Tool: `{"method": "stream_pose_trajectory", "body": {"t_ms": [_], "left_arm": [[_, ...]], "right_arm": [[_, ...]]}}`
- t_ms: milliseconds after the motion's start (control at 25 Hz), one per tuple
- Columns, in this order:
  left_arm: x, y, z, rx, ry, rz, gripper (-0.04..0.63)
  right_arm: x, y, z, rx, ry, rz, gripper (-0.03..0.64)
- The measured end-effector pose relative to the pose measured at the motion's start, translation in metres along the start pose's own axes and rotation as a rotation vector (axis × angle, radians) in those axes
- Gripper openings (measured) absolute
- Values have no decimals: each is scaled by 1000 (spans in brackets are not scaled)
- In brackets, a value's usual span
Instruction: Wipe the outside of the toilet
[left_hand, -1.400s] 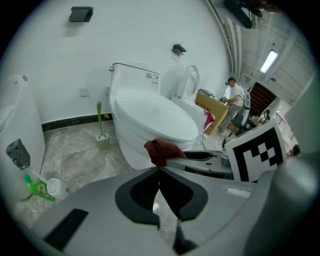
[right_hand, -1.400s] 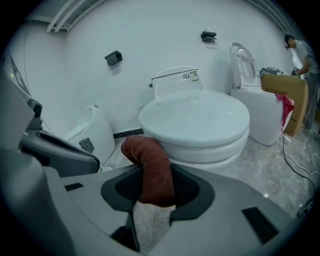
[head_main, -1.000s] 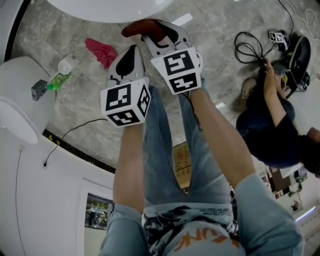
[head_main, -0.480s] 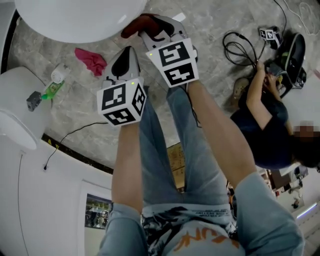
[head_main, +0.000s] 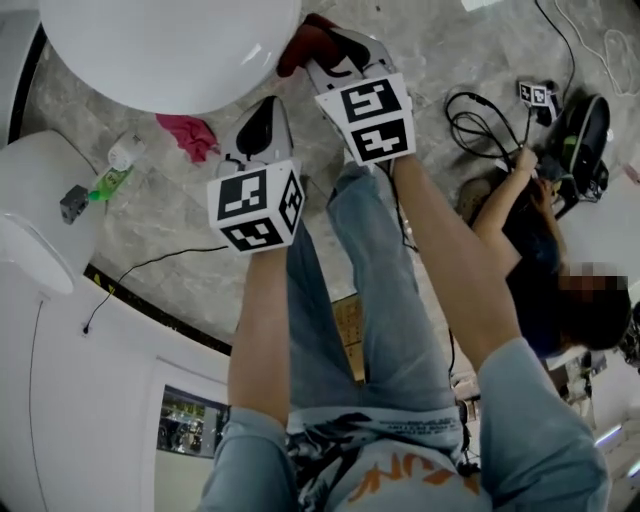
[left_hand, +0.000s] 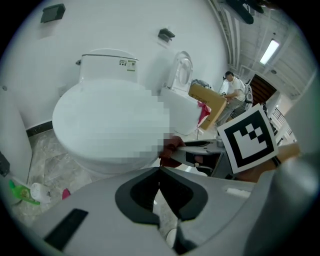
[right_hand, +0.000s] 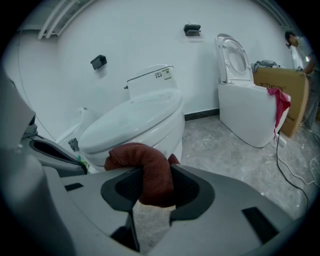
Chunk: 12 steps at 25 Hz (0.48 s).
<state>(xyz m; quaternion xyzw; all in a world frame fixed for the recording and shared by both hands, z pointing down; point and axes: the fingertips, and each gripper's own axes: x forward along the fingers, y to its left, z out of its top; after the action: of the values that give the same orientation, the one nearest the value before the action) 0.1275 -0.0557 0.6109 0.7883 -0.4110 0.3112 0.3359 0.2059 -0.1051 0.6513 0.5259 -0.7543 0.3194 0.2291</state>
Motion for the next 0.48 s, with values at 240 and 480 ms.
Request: {"method": "stream_pose_trajectory", "body": {"t_ms": [240,480], "left_arm": [[4,-6,13,-35,-24,11,-2],[-1,-2,9,-64,-39,17,-2]], "right_arm": [[11,-27,19,-30,2,-16,152],[17,-46,29,-30,-13,-53,152]]}}
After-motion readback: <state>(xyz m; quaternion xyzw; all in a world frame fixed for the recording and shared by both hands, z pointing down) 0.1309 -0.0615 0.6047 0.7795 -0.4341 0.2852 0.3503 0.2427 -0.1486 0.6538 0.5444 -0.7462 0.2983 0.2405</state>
